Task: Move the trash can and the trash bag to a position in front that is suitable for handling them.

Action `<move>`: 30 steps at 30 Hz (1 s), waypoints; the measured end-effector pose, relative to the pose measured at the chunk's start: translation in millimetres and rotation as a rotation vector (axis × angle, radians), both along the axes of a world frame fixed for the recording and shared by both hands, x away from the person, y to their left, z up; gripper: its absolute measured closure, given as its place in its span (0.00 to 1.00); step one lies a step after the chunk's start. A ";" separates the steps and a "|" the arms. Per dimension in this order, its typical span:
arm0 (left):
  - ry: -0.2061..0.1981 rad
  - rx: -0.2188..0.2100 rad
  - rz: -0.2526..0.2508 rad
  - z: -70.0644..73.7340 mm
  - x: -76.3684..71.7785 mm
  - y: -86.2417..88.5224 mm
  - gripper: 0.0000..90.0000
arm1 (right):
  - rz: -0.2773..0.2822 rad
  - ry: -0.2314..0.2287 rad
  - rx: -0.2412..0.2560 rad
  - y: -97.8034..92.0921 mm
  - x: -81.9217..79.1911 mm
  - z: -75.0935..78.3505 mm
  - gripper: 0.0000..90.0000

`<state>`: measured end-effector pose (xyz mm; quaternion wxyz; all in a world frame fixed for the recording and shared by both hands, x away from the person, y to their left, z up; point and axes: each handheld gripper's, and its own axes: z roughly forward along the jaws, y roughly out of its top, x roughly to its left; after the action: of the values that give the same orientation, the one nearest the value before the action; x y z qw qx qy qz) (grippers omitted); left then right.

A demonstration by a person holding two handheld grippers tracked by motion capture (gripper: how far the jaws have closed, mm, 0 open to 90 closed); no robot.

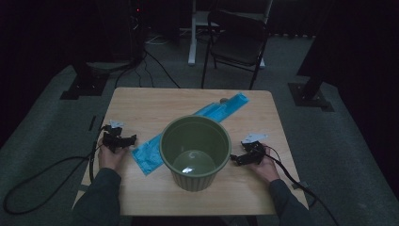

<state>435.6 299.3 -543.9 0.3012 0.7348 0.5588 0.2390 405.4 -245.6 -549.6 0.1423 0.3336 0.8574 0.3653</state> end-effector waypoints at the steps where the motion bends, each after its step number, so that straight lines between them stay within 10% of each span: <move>1: 0.008 0.002 0.004 1.5 -0.7 0.7 0.20 | 0.000 0.000 0.000 0.0 0.0 0.0 0.14; 5: 0.039 0.004 0.051 8.5 -4.5 4.7 0.56 | -0.004 0.001 0.004 -1.0 -2.7 0.2 0.17; 12: 0.067 -0.042 0.054 19.1 -9.7 7.4 0.63 | 0.005 0.000 0.003 -6.9 -8.3 4.9 0.45; 20: -0.041 -0.150 -0.144 58.1 -41.2 -34.2 0.62 | -0.024 0.024 -0.032 -7.1 -11.1 12.5 0.63; 30: -0.054 -0.076 -0.391 66.6 -76.6 -98.9 0.59 | 0.049 0.009 0.054 3.5 -34.3 37.8 0.64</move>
<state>359.0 200.4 -477.3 0.3842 0.8107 0.4059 0.1741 371.0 -242.2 -511.8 0.1203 0.3180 0.8556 0.3902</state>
